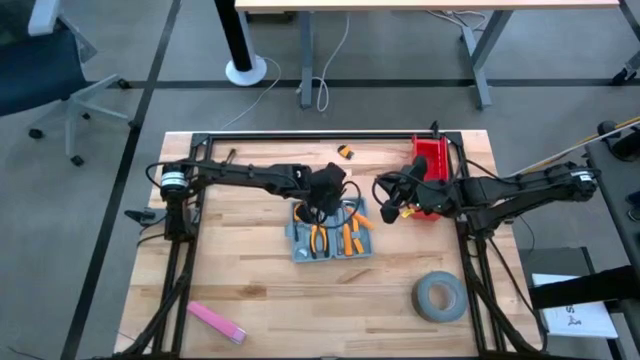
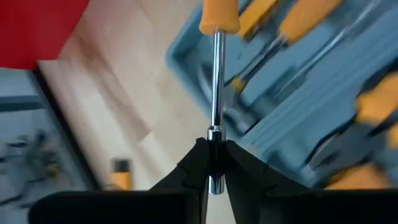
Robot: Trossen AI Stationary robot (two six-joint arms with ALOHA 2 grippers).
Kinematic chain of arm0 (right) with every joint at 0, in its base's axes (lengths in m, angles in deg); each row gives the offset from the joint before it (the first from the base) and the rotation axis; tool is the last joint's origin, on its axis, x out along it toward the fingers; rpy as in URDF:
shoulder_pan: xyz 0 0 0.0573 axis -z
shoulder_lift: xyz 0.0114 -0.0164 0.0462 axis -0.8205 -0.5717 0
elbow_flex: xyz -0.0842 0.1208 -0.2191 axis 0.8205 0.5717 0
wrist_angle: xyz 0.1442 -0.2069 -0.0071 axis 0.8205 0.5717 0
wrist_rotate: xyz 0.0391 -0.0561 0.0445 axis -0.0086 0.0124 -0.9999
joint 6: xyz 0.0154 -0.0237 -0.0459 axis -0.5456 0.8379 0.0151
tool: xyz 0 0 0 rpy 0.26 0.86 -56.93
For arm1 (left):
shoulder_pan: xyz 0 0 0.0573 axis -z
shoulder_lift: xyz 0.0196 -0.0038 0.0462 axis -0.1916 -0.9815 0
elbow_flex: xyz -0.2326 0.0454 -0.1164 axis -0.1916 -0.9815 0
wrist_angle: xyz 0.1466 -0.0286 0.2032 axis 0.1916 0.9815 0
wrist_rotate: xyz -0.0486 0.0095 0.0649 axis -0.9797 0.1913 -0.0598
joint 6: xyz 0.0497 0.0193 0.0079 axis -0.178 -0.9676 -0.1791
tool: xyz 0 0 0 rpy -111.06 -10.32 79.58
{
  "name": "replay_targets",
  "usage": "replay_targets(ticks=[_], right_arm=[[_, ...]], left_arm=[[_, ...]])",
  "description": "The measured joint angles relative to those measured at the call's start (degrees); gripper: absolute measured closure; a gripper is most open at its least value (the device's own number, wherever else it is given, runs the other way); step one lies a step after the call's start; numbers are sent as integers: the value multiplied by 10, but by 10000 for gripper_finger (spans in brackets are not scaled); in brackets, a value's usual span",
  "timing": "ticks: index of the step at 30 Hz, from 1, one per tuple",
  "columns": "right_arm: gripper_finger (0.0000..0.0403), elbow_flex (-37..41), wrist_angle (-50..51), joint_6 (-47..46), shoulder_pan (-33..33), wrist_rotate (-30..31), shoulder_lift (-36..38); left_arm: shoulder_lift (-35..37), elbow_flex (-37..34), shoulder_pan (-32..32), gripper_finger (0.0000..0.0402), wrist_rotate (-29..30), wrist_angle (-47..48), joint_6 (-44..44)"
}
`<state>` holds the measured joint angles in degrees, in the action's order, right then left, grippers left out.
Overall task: Prefit tool cases
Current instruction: Put the yellow nut driver into the gray pre-fit tool case
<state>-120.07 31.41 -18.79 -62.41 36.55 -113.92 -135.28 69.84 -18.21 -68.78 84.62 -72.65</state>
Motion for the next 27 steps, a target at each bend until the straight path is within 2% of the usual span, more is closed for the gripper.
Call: replay_targets(ticks=[3,10,15,20,27], right_arm=[[378,0,0,0,-7,1,0],[378,0,0,-5,-13,3,0],[381,0,0,-4,-26,45,8],[384,0,0,9,-44,81,36],[384,0,0,26,-58,84,82]], left_arm=[[0,0,0,365,8,-7,-53],[1,0,8,365,8,-38,-115],[1,0,15,365,8,-53,-158],[1,0,16,365,7,-64,-190],[-4,0,19,365,6,-124,-266]])
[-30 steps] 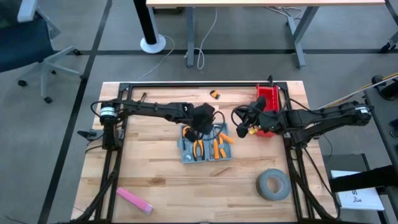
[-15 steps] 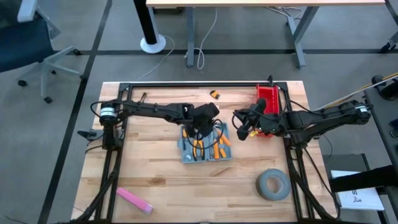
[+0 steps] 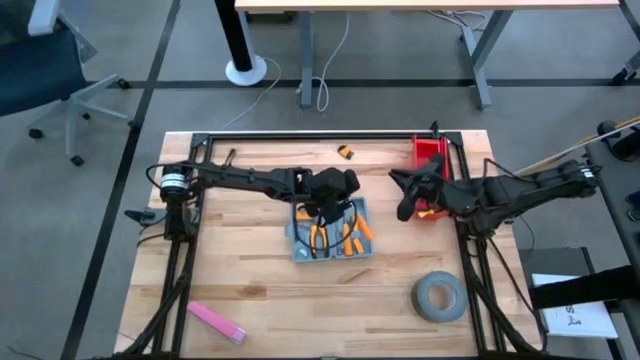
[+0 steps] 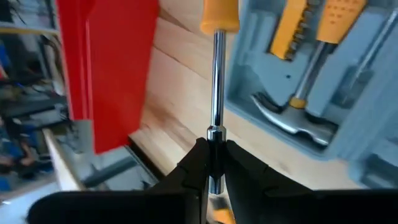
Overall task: Prefit tool cases
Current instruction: Put the yellow nut driver into the gray pre-fit tool case
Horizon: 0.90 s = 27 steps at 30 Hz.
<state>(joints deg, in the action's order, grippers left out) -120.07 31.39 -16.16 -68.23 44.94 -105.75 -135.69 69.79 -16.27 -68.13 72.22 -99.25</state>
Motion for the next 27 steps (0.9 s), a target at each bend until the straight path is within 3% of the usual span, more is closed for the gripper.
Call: replay_targets(ticks=[14,27], right_arm=[[384,0,6,-1,-3,-2,4],[384,0,9,-10,-3,-3,-1]], left_arm=[[-36,-1,1,365,0,-32,-179],[-38,-1,16,365,-29,-58,-120]])
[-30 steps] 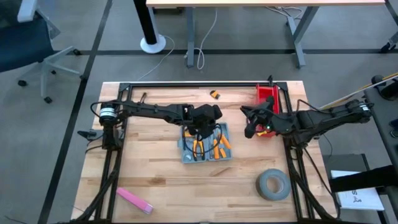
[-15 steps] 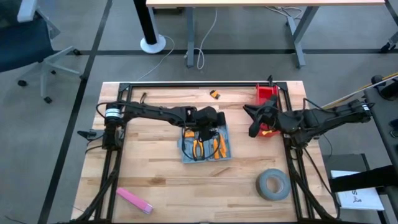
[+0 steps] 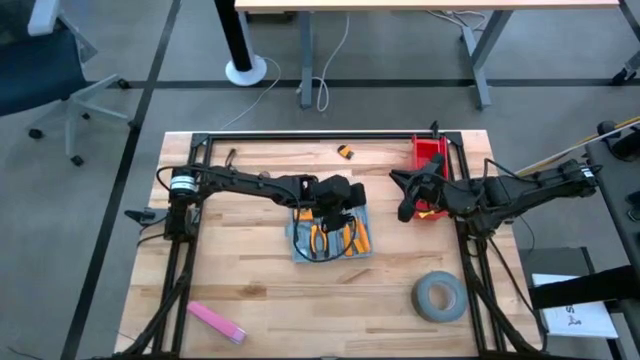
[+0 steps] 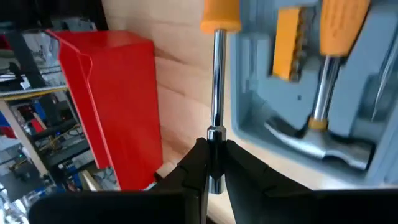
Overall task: Prefit tool cases
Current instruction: Put the yellow nut driver into the gray pre-fit tool case
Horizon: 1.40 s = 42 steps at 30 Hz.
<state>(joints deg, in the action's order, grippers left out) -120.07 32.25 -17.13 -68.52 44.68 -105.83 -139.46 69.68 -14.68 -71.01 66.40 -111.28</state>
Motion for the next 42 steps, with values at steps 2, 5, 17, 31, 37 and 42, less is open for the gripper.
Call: replay_targets(ticks=[2,5,17,31,37,42], right_arm=[[384,0,0,-1,0,-1,0],[384,0,0,-7,0,-2,-2],[384,0,-2,-17,-14,-4,-10],[384,0,-4,-21,-17,-4,-15],[384,0,-4,-21,-17,-4,-15],[384,0,-4,-21,-17,-4,-15]], left_arm=[[0,0,4,365,-1,0,1],[0,0,5,365,-2,0,4],[-45,8,6,365,63,-9,10],[-52,10,6,365,83,-1,-15],[-53,9,9,365,64,25,-33],[-54,9,9,365,63,37,-36]])
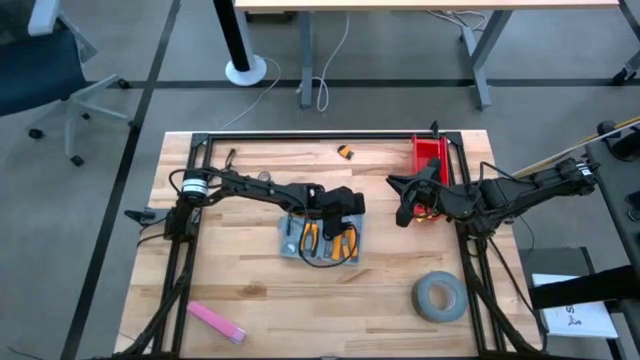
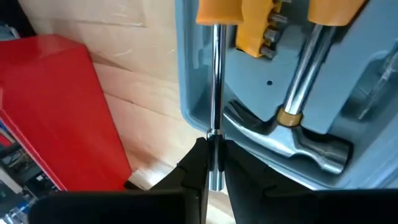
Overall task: Prefit tool cases
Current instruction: Put the yellow nut driver into the gray pre-fit tool case
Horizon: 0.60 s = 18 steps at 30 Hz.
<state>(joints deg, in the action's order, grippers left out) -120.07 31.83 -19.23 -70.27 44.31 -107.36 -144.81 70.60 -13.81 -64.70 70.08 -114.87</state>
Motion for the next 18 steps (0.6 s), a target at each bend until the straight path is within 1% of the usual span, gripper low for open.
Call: replay_targets(ticks=[7,14,18], right_arm=[[384,0,0,0,0,0,0],[384,0,0,0,0,0,0],[384,0,0,1,0,0,0]], left_arm=[[0,0,1,365,-6,-2,-1],[1,0,5,365,-7,-12,-27],[1,0,6,358,-36,-18,-7]])
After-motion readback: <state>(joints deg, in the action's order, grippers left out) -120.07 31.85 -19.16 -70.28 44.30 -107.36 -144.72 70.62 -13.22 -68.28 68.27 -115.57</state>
